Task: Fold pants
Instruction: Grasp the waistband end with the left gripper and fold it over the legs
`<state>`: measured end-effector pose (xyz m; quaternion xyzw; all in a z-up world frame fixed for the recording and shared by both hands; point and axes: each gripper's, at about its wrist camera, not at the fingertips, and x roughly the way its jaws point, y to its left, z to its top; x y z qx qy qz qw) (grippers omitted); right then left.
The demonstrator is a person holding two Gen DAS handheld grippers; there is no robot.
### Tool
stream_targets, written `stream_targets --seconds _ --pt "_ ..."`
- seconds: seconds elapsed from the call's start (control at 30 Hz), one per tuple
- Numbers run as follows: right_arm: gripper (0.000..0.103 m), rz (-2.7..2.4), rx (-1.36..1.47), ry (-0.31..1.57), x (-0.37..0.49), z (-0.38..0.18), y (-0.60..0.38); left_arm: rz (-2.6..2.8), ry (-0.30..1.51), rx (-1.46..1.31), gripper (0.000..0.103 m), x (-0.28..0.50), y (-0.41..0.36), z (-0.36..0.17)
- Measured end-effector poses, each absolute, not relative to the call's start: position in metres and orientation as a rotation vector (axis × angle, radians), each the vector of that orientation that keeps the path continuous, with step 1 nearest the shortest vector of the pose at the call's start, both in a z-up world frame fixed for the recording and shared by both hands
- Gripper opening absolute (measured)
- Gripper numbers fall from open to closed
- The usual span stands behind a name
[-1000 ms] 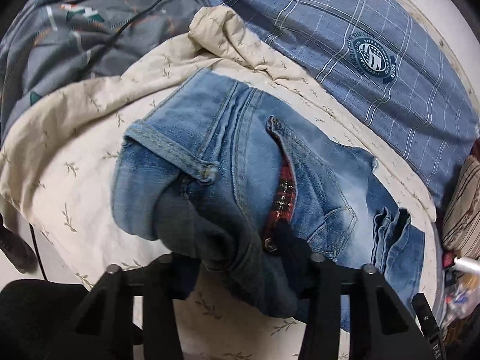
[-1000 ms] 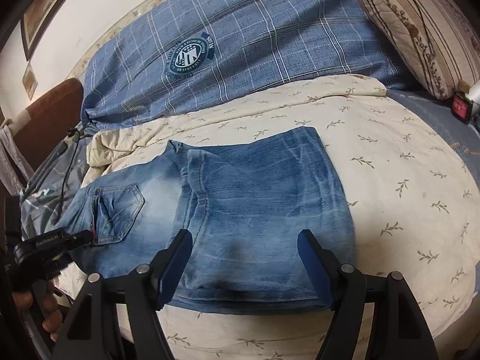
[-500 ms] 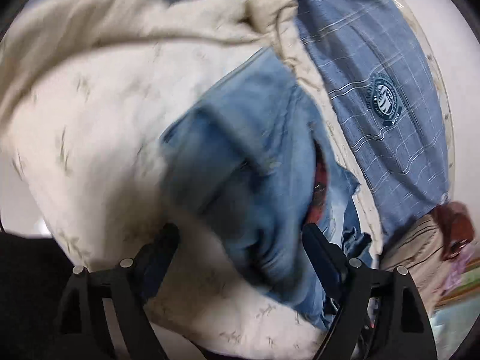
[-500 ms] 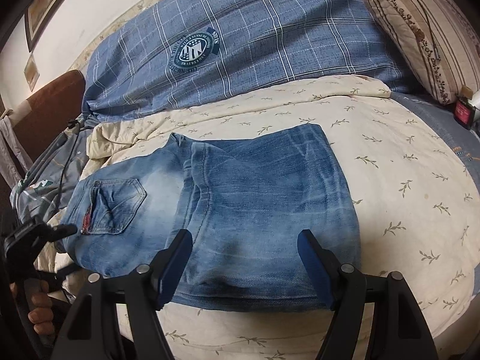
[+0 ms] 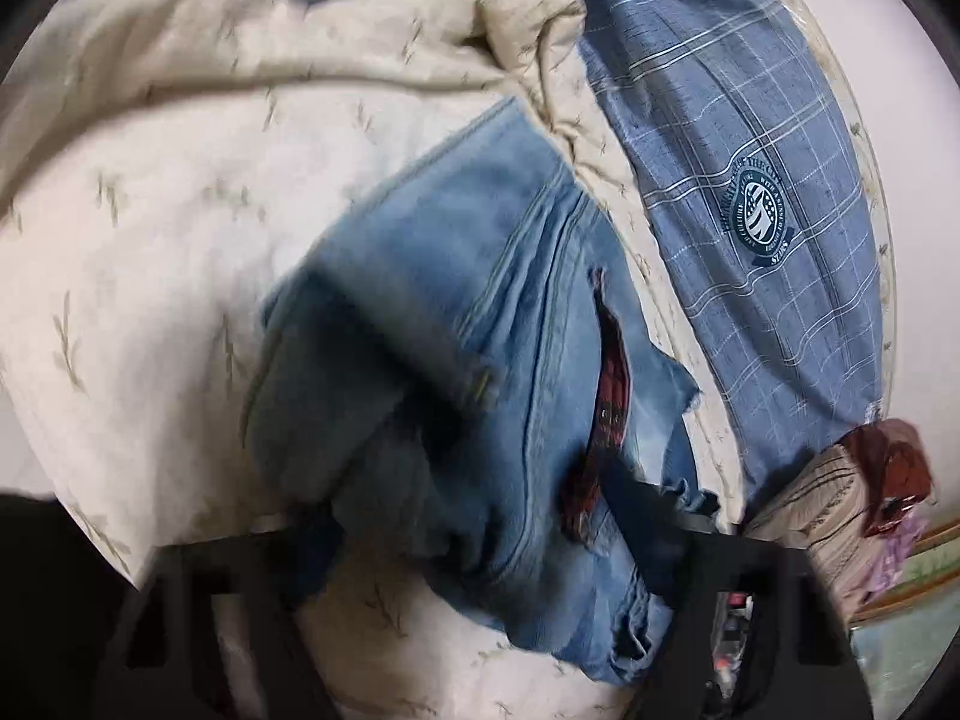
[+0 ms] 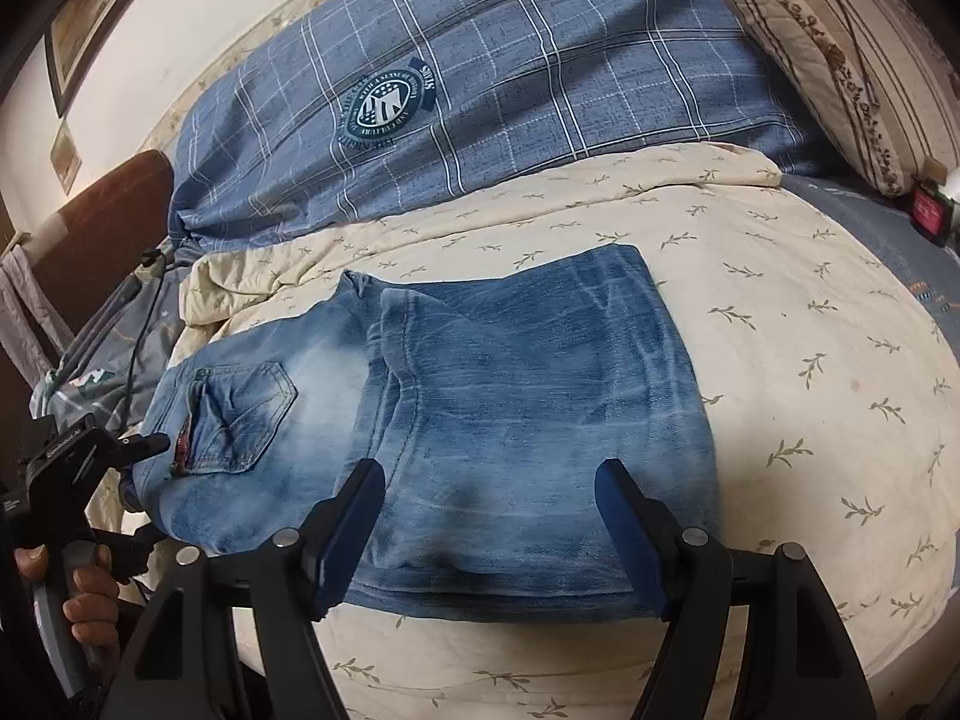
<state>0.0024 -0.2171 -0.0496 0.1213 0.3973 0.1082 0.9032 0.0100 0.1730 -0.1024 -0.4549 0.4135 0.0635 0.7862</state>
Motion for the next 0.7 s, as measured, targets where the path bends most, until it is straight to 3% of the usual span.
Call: stream_targets --seconds 0.13,0.33,0.7 --pt "0.076 0.232 0.256 0.818 0.002 -0.049 -0.217 0.157 0.918 -0.892 0.031 0.018 0.168 -0.097" --pt "0.076 0.228 0.271 0.812 0.002 -0.048 -0.222 0.181 0.892 -0.722 0.021 0.022 0.151 -0.077" --pt "0.076 0.210 0.387 0.921 0.014 -0.068 -0.242 0.064 0.621 -0.019 0.017 0.016 0.035 0.008"
